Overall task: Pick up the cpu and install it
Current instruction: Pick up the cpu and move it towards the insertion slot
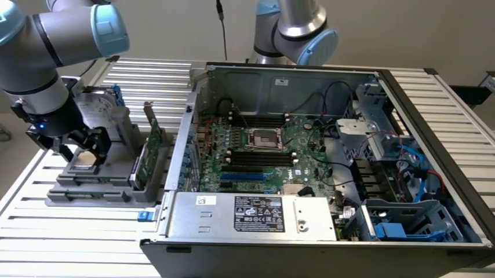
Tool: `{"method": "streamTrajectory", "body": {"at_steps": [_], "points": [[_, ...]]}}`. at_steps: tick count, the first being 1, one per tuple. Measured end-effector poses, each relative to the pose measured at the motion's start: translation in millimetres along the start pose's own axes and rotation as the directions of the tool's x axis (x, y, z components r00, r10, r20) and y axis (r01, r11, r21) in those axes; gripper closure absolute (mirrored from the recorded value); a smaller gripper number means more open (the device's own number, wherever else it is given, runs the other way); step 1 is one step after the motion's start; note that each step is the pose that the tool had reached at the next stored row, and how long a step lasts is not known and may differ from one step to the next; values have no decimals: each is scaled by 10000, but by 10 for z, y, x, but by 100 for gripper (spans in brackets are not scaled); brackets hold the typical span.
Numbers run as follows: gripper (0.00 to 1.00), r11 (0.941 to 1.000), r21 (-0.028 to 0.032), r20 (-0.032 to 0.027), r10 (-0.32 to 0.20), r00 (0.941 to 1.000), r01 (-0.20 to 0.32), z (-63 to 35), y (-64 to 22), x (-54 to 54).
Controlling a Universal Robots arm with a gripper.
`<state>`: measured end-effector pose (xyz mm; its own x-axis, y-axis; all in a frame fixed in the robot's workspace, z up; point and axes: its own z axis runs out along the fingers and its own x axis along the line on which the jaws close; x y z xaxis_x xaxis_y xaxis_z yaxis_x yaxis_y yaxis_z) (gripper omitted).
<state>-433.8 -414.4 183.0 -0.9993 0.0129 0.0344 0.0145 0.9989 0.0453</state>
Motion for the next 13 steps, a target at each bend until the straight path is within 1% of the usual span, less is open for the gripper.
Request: {"method": "streamTrajectory", "body": {"at_steps": [4, 5, 6, 7, 8, 13], "points": [[23, 10000, 0, 0, 0, 10000, 0, 0, -2, 0], [25, 10000, 0, 0, 0, 10000, 0, 0, -2, 0], [31, 10000, 0, 0, 0, 10000, 0, 0, -2, 0], [31, 10000, 0, 0, 0, 10000, 0, 0, -2, 0], [38, 10000, 0, 0, 0, 10000, 0, 0, -2, 0], [38, 10000, 0, 0, 0, 10000, 0, 0, -2, 0]]}}
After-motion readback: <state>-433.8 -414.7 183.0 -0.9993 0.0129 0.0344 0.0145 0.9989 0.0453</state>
